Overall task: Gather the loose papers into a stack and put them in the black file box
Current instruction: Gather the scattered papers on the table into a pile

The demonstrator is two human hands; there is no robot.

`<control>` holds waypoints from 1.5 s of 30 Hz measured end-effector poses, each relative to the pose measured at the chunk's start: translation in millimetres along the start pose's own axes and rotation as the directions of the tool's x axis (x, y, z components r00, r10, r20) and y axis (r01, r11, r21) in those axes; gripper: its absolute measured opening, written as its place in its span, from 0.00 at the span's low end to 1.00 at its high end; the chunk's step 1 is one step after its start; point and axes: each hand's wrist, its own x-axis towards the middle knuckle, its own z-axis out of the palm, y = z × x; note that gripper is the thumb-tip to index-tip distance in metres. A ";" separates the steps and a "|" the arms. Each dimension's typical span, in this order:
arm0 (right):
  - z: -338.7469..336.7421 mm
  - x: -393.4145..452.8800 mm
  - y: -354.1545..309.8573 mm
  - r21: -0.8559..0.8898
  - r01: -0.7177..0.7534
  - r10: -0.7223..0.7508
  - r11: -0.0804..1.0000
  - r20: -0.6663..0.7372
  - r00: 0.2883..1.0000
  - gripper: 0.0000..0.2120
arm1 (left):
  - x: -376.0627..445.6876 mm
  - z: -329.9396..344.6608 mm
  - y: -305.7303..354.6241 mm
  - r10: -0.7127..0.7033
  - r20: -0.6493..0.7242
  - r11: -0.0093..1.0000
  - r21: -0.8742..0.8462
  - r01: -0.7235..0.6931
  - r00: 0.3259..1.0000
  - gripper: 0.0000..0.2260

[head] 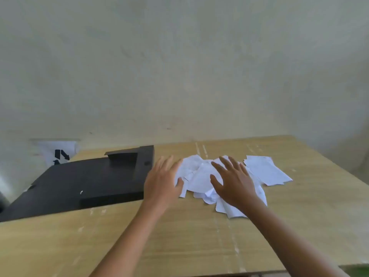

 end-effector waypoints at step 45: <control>68.0 -8.9 50.9 0.094 -0.380 0.377 0.920 0.053 0.925 0.25 | 55.6 90.6 6.2 -0.490 0.244 0.833 -0.149 0.532 0.837 0.20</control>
